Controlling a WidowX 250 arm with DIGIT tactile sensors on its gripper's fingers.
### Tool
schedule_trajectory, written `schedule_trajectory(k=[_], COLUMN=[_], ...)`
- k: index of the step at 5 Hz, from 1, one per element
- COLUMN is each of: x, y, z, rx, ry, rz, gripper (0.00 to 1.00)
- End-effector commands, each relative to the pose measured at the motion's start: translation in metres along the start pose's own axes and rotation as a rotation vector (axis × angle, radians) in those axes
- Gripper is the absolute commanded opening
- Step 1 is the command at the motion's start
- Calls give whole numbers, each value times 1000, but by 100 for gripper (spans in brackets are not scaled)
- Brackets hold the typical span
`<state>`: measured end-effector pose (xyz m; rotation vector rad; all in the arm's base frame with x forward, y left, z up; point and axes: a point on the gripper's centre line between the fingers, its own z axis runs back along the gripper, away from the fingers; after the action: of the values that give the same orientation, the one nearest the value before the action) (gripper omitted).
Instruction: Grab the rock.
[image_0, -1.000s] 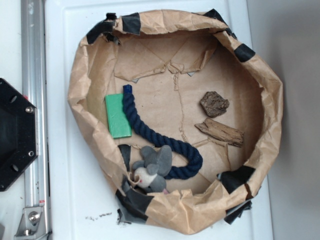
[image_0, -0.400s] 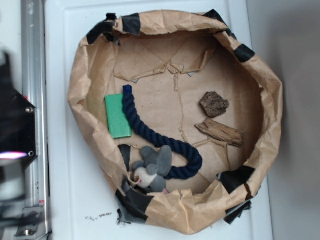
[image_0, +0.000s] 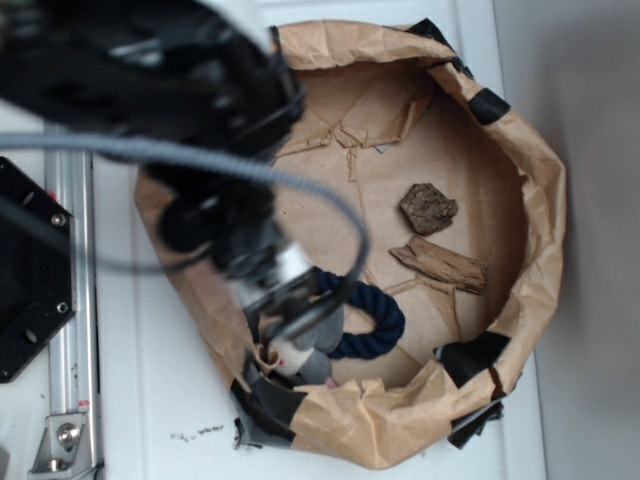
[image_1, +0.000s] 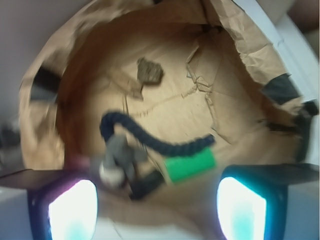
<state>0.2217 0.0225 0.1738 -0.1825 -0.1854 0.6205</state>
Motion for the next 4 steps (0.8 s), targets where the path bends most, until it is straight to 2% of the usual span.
schedule_trajectory(k=[1,3,4], x=[17,17,35], y=[19,19,15], z=[-10,-10,-33], rx=[40,40,18], ry=[-30,-30,-79], rz=[271,271,286], gripper=[100,100,100])
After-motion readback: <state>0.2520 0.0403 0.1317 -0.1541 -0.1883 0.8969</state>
